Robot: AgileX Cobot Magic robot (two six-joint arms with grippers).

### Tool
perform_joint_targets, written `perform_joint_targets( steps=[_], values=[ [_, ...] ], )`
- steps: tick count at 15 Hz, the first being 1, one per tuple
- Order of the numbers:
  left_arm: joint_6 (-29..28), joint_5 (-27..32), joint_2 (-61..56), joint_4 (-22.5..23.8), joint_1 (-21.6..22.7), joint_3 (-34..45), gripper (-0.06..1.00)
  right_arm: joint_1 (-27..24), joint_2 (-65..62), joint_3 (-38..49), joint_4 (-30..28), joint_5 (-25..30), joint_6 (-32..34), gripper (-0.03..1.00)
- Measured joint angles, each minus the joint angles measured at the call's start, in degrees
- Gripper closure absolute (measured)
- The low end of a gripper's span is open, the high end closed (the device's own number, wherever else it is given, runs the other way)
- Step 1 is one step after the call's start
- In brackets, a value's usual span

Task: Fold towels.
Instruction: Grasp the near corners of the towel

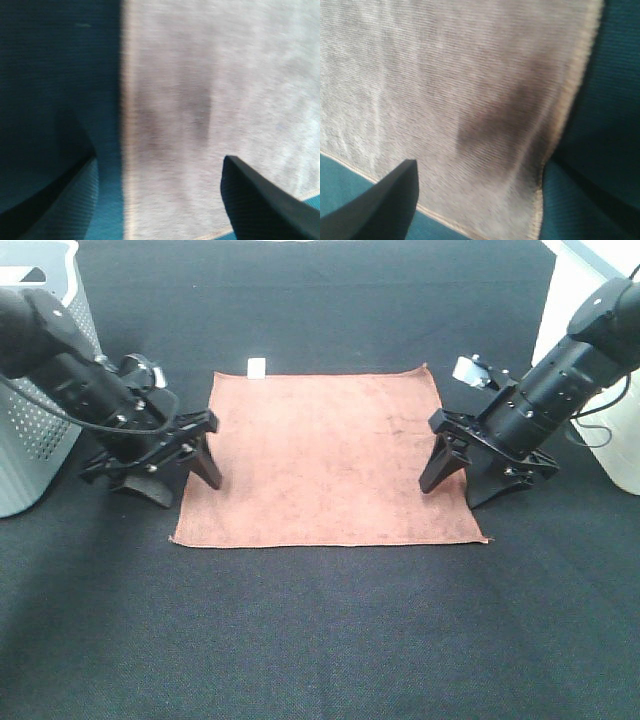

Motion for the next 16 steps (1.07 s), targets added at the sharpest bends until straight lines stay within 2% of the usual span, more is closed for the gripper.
perform_joint_targets(
  steps=[4, 7, 8, 11, 12, 13, 14, 16],
  values=[
    [0.7, -0.1, 0.2, -0.1, -1.9, -0.2, 0.27, 0.2, -0.2, -0.1, -0.2, 0.6, 1.4, 0.29],
    [0.7, -0.1, 0.3, -1.4, -1.9, -0.2, 0.27, 0.2, -1.4, 0.0, -5.2, 0.8, 4.3, 0.29],
    [0.7, -0.1, 0.4, -2.8, -2.1, -0.2, 0.28, 0.2, -1.0, 0.0, -4.9, 0.8, 4.4, 0.29],
    [0.9, -0.8, 0.5, -4.4, -2.9, -0.2, 0.28, 0.2, 0.5, 0.0, 0.8, 1.0, 2.7, 0.31],
    [0.9, -1.6, 0.6, -4.6, -3.5, -0.2, 0.30, 0.5, 1.2, 0.0, 4.1, 1.1, 0.6, 0.35],
    [0.9, -2.0, 0.7, -4.7, -4.1, -0.2, 0.33, 1.2, 1.5, 0.0, 5.3, 1.0, -0.5, 0.39],
    [0.9, -2.0, 0.7, -4.7, -4.1, -0.2, 0.33, 1.2, 1.5, 0.0, 5.3, 1.0, -0.5, 0.39],
    [0.9, -2.7, 1.0, -4.9, -4.8, -0.2, 0.45, 3.2, 2.0, -0.1, 6.3, -0.5, -1.0, 0.50]
  ],
)
